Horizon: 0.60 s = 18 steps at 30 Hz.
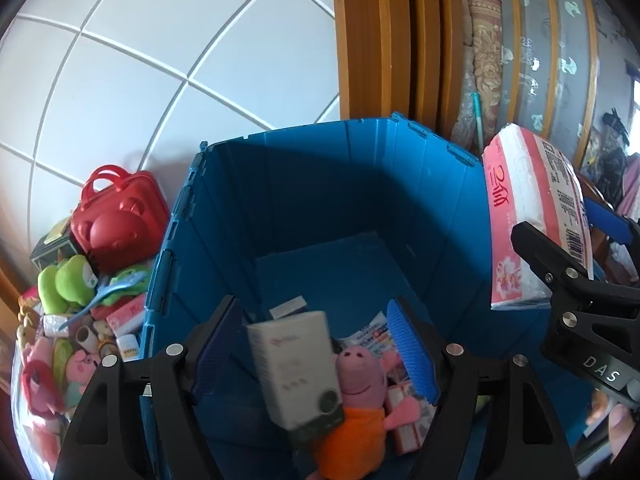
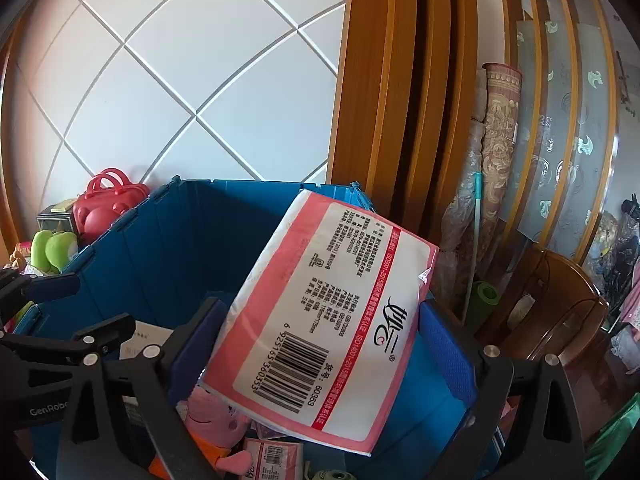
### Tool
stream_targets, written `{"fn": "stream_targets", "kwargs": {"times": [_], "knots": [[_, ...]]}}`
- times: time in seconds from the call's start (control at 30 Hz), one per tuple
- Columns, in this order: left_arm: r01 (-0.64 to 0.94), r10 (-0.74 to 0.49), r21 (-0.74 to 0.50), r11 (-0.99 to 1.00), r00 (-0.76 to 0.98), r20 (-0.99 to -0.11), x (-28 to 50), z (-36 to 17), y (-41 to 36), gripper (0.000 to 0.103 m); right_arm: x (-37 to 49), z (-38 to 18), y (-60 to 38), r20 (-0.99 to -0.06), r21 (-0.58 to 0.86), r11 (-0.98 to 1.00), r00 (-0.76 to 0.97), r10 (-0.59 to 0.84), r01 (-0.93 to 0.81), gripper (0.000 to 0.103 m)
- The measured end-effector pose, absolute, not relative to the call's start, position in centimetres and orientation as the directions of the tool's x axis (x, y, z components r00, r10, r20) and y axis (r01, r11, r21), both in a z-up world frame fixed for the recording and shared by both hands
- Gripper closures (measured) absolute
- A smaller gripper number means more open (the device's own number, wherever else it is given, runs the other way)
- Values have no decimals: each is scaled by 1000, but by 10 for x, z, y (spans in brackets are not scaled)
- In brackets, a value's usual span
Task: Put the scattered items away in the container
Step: 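Open the left tool to drop the green-white box while the right tool releases the tissue pack, then withdraw both tools from the crate back toward the pile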
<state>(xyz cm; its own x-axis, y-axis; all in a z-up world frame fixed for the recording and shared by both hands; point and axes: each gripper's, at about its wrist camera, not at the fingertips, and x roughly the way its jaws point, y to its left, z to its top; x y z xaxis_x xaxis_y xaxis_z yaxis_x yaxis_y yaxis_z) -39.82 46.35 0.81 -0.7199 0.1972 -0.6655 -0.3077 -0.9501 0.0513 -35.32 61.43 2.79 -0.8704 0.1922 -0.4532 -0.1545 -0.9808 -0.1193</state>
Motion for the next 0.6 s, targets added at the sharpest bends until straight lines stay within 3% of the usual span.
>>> {"fn": "stream_targets", "kwargs": {"times": [0.6], "knots": [[-300,171,85,-950,-729,-662,-397,8,466,23,-354,25,618,-471,-98,-979,-859,203,-178,3]]}}
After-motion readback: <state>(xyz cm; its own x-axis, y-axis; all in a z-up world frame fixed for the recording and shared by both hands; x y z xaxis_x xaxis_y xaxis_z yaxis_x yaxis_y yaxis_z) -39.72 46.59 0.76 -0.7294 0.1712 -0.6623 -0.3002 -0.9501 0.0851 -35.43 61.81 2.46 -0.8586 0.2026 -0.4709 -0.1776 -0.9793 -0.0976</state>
